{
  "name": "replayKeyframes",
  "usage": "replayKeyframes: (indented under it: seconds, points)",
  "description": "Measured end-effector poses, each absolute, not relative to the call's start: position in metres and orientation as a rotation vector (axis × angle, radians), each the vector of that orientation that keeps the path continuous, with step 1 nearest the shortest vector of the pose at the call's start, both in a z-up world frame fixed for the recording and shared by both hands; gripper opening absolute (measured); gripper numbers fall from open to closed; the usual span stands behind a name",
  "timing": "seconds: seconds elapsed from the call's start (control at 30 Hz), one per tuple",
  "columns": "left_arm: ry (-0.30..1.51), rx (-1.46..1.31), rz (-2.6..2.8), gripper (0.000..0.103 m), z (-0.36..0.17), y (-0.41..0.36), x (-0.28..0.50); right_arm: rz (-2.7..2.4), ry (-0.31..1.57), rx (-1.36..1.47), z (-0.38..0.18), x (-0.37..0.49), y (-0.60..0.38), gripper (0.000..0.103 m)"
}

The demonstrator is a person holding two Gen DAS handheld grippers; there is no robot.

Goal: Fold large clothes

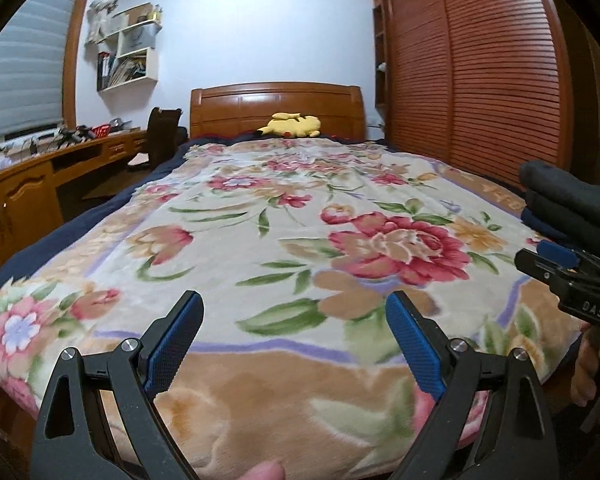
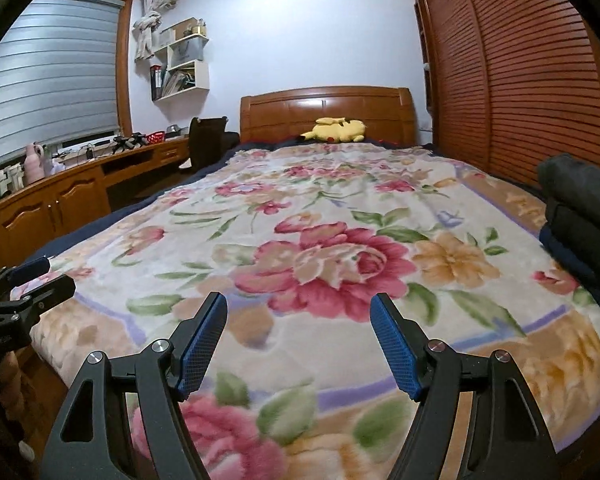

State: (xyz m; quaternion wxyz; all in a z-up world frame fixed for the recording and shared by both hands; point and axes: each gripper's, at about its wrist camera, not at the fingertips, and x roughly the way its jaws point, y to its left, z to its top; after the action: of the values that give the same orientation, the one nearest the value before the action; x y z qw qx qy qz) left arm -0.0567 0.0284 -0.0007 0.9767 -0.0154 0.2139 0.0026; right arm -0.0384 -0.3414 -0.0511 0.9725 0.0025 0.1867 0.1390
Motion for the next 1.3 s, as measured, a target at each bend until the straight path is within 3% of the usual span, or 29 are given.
replayKeyframes:
  seconds: [1.3]
  points:
    - [0.455,-0.036,-0.009,0.093,-0.011,0.033,-0.060,0.295,0.330,0.013,-0.082,-0.031,-0.337,0.076]
